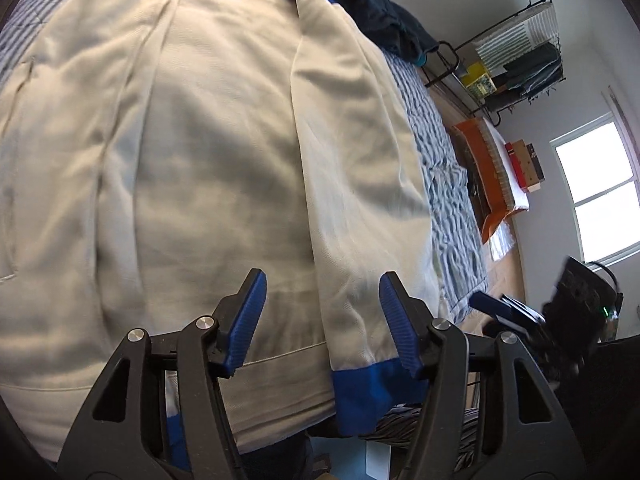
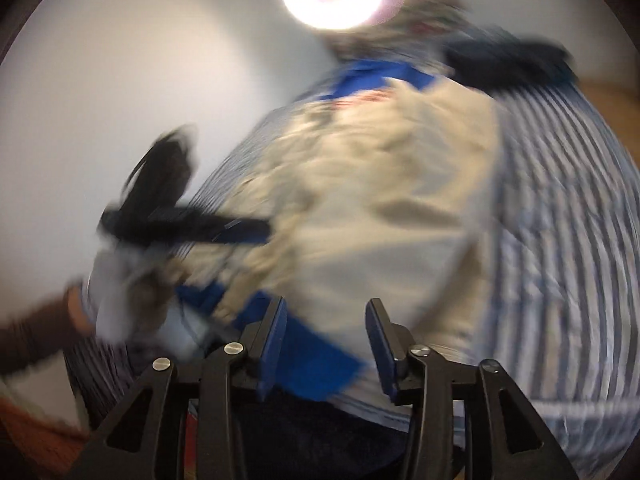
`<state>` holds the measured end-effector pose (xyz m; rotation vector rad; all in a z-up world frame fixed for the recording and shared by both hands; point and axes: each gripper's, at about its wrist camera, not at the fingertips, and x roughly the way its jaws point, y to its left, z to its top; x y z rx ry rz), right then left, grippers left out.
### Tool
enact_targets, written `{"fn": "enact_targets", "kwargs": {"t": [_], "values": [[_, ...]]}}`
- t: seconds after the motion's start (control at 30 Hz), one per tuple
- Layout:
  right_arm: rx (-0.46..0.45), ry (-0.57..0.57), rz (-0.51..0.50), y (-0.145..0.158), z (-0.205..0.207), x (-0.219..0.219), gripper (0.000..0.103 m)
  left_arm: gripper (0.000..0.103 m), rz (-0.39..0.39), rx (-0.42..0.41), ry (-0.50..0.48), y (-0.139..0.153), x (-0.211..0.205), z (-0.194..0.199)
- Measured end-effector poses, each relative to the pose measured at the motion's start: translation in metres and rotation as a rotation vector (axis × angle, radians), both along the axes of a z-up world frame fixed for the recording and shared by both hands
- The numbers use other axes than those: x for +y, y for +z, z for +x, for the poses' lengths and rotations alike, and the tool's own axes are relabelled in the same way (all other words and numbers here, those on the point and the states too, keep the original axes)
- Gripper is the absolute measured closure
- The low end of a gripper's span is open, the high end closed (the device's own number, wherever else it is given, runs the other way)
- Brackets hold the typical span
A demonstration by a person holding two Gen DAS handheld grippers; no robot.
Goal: Fold large clothes
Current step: 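Carry the sleeve across the jacket back with the right gripper while the left gripper grasps the hem edge, then grasp the jacket side edge with the right gripper while the left gripper holds the hem edge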
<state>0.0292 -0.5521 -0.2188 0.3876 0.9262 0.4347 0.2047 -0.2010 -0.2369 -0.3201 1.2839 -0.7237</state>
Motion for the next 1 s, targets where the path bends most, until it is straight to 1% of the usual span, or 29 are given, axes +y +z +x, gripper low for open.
{"fn": "enact_targets", "kwargs": {"t": [0.03, 0.1, 0.13, 0.17, 0.2, 0.23, 0.27, 0.3, 0.33, 0.37, 0.43, 0.47, 0.5, 0.53, 0.57, 0.63, 0.7, 0.73, 0.77, 0.8, 0.83, 0.9, 0.93, 0.97, 1.0], "values": [[0.021, -0.005, 0.026, -0.006, 0.003, -0.006, 0.058, 0.042, 0.0, 0.006, -0.009, -0.002, -0.003, 0.0], [0.066, 0.001, 0.076, -0.021, 0.009, -0.012, 0.055, 0.048, 0.002, 0.016, -0.027, -0.006, -0.009, -0.001], [0.093, 0.004, 0.094, -0.03, 0.015, -0.011, 0.05, 0.056, 0.006, 0.023, -0.037, -0.008, -0.012, 0.0], [0.111, 0.002, 0.102, -0.037, 0.019, -0.009, 0.049, 0.068, 0.008, 0.031, -0.044, -0.011, -0.014, 0.0], [0.126, -0.001, 0.124, -0.044, 0.024, -0.007, 0.049, 0.075, 0.009, 0.041, -0.053, -0.015, -0.016, 0.0], [0.134, -0.005, 0.153, -0.049, 0.028, -0.007, 0.053, 0.094, 0.01, 0.049, -0.062, -0.017, -0.019, 0.0], [0.144, -0.007, 0.212, -0.056, 0.032, -0.007, 0.076, 0.099, 0.015, 0.047, -0.068, -0.018, -0.021, -0.002], [0.151, -0.014, 0.255, -0.059, 0.036, -0.007, 0.087, 0.099, 0.024, 0.031, -0.067, -0.018, -0.022, -0.004], [0.147, -0.024, 0.256, -0.059, 0.036, -0.007, 0.098, 0.102, 0.023, 0.02, -0.062, -0.016, -0.022, -0.006], [0.136, -0.022, 0.222, -0.054, 0.036, -0.005, 0.102, 0.102, 0.006, 0.024, -0.051, -0.014, -0.021, -0.01], [0.101, 0.0, 0.121, -0.039, 0.034, 0.0, 0.103, 0.103, -0.028, 0.044, -0.048, -0.012, -0.021, -0.019], [0.078, 0.004, 0.089, -0.029, 0.033, -0.002, 0.103, 0.103, -0.042, 0.037, -0.073, -0.008, -0.025, -0.029], [0.055, -0.004, 0.085, -0.02, 0.03, -0.008, 0.103, 0.103, -0.026, 0.008, -0.099, -0.005, -0.031, -0.036], [0.045, -0.016, 0.087, -0.015, 0.029, -0.013, 0.103, 0.103, -0.004, -0.023, -0.118, -0.002, -0.036, -0.042], [0.044, -0.026, 0.086, -0.01, 0.029, -0.019, 0.103, 0.103, 0.002, -0.037, -0.13, -0.002, -0.041, -0.044], [0.067, -0.021, 0.078, -0.01, 0.032, -0.023, 0.103, 0.103, 0.013, -0.026, -0.132, -0.006, -0.042, -0.042], [0.113, -0.034, 0.08, -0.02, 0.036, -0.022, 0.101, 0.103, 0.018, -0.011, -0.12, -0.011, -0.041, -0.038], [0.132, -0.042, 0.096, -0.025, 0.036, -0.025, 0.094, 0.103, 0.026, -0.009, -0.115, -0.012, -0.04, -0.037], [0.159, -0.052, 0.129, -0.032, 0.037, -0.028, 0.084, 0.103, 0.026, -0.006, -0.115, -0.013, -0.038, -0.037], [0.173, -0.053, 0.16, -0.037, 0.034, -0.032, 0.078, 0.103, 0.024, -0.004, -0.12, -0.013, -0.038, -0.038], [0.181, -0.049, 0.176, -0.041, 0.033, -0.034, 0.069, 0.103, 0.027, -0.007, -0.123, -0.014, -0.038, -0.04], [0.206, -0.038, 0.204, -0.05, 0.026, -0.038, 0.068, 0.103, 0.034, -0.024, -0.132, -0.012, -0.038, -0.041], [0.212, -0.038, 0.211, -0.052, 0.022, -0.04, 0.072, 0.103, 0.04, -0.03, -0.135, -0.012, -0.04, -0.042], [0.212, -0.042, 0.205, -0.052, 0.02, -0.04, 0.087, 0.103, 0.051, -0.037, -0.14, -0.012, -0.041, -0.043], [0.2, -0.034, 0.237, -0.048, 0.018, -0.039, 0.095, 0.103, 0.064, -0.043, -0.143, -0.012, -0.043, -0.045]]}}
